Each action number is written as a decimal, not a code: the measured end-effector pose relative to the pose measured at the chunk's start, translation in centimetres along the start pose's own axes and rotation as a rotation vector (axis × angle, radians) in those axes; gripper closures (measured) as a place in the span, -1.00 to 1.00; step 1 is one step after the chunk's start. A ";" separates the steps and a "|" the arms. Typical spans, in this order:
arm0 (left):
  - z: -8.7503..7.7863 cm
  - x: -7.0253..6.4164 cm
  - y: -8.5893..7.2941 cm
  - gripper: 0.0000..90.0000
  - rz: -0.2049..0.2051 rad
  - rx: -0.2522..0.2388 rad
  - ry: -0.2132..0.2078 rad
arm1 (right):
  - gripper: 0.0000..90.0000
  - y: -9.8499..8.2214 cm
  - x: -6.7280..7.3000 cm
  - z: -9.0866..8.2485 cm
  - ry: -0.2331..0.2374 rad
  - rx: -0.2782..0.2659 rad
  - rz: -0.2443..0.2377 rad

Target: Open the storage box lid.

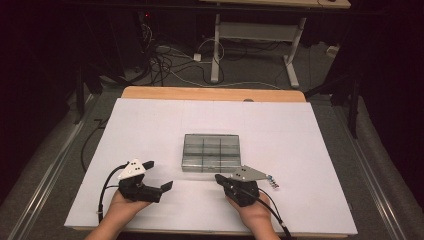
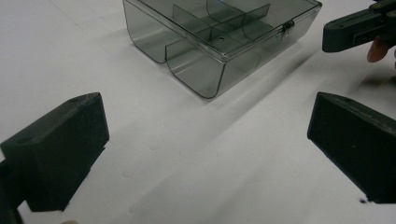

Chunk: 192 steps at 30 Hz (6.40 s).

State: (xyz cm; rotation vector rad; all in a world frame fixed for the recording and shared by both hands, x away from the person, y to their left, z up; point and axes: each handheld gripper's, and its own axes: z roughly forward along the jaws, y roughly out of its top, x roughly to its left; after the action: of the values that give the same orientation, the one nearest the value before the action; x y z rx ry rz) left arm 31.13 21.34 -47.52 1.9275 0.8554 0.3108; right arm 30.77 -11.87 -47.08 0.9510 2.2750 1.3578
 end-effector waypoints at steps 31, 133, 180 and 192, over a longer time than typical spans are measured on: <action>-0.3 -0.4 0.1 -1.00 -0.003 -0.037 -0.019 | 1.00 0.7 -0.4 2.6 0.029 0.070 0.019; 1.8 -0.2 0.6 0.56 -0.040 -0.012 -0.041 | 1.00 1.7 -1.1 2.3 -0.009 0.024 0.013; 3.6 -0.6 2.7 0.95 -0.042 -0.040 -0.064 | 1.00 1.5 -1.0 1.8 -0.023 0.015 0.020; 3.7 -0.7 3.3 0.95 -0.019 -0.041 -0.069 | 0.91 0.7 -1.1 0.9 -0.011 0.028 0.028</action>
State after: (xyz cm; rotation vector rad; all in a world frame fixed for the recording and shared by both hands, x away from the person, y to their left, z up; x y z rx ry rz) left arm 34.05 17.41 -46.47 1.8797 0.8154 0.2470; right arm 32.30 -11.84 -47.00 1.0012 2.2864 1.3319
